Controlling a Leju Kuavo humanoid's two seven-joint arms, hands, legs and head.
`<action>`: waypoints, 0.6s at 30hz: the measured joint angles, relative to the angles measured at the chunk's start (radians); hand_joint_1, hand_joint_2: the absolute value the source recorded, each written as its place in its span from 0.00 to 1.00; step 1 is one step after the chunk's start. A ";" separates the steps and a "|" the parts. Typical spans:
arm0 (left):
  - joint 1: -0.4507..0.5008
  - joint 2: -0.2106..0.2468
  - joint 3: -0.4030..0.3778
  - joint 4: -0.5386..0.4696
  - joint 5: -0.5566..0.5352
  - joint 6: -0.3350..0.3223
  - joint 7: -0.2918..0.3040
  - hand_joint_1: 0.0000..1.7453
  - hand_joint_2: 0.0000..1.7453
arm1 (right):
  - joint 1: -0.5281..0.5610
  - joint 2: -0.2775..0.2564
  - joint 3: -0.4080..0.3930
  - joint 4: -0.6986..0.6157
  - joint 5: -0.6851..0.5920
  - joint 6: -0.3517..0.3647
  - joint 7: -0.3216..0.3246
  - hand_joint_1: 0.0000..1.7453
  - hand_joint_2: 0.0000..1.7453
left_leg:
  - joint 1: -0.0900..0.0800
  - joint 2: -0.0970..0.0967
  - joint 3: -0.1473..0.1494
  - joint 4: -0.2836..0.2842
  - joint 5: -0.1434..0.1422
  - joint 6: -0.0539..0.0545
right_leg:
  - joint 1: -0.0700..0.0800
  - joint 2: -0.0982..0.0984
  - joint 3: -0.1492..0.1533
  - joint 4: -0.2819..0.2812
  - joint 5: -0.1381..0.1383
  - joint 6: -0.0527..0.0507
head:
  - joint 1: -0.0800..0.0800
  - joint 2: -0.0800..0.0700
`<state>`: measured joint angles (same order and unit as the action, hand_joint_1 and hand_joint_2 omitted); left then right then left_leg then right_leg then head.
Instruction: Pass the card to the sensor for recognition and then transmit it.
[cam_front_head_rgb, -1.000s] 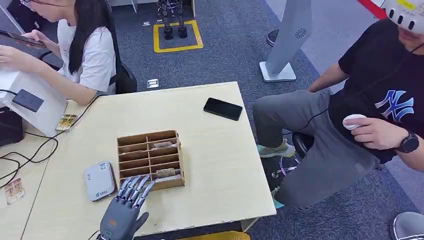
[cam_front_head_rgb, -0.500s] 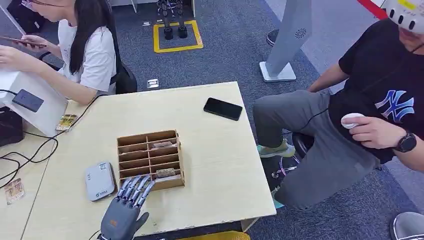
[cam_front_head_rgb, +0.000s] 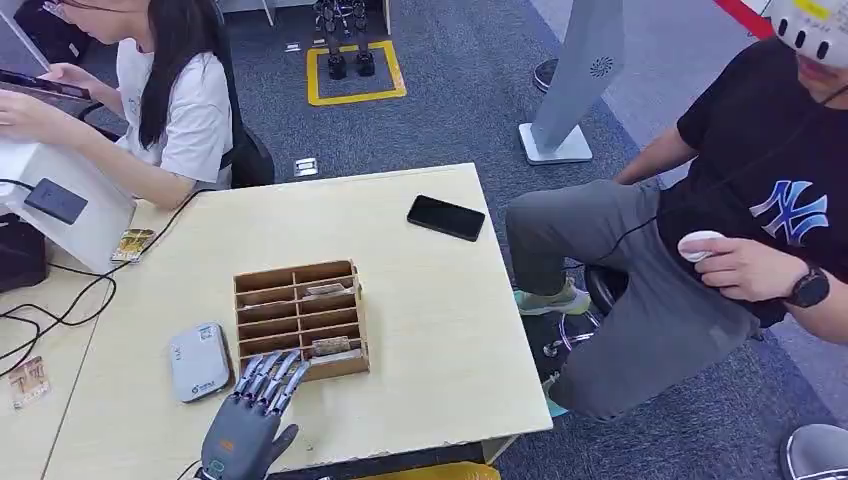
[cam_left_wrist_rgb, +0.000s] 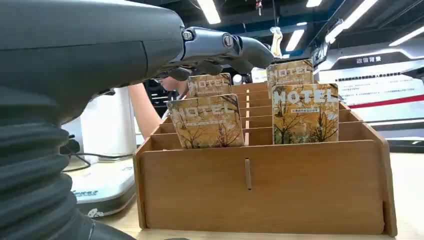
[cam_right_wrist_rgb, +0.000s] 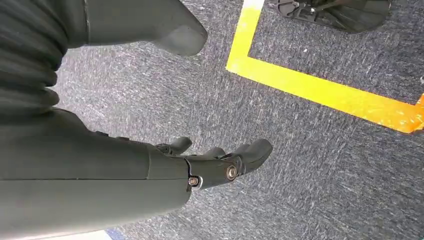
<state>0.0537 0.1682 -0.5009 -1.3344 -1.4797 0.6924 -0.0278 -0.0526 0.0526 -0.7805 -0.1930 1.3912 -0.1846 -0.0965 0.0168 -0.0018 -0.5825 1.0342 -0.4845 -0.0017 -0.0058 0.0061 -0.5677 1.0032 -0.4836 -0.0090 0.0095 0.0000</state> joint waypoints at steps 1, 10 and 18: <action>0.000 0.000 0.000 0.000 0.000 0.000 0.000 0.00 1.00 | 0.000 0.000 0.000 0.000 0.000 0.000 0.000 0.00 1.00 | 0.000 0.000 0.000 0.000 0.000 0.000 | 0.000 0.000 0.000 0.000 0.000 0.000 | 0.000 0.000; -0.040 -0.016 0.024 0.031 0.010 0.000 0.013 0.00 1.00 | -0.001 0.001 0.000 0.000 0.008 0.000 0.000 0.00 1.00 | 0.000 0.000 0.000 0.000 0.000 0.000 | 0.000 0.000 0.000 0.000 0.000 0.000 | 0.000 0.000; -0.055 -0.031 0.049 0.065 0.023 0.000 0.007 0.00 1.00 | -0.001 0.004 0.000 0.000 0.013 0.000 -0.002 0.00 1.00 | 0.000 0.000 0.000 0.000 0.000 0.000 | 0.000 0.000 0.000 0.000 0.000 0.000 | 0.000 0.000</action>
<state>-0.0008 0.1373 -0.4520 -1.2695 -1.4572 0.6924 -0.0210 -0.0534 0.0565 -0.7805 -0.1930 1.4038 -0.1850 -0.0984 0.0168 -0.0019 -0.5825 1.0343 -0.4845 -0.0017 -0.0057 0.0060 -0.5676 1.0032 -0.4835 -0.0090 0.0095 0.0000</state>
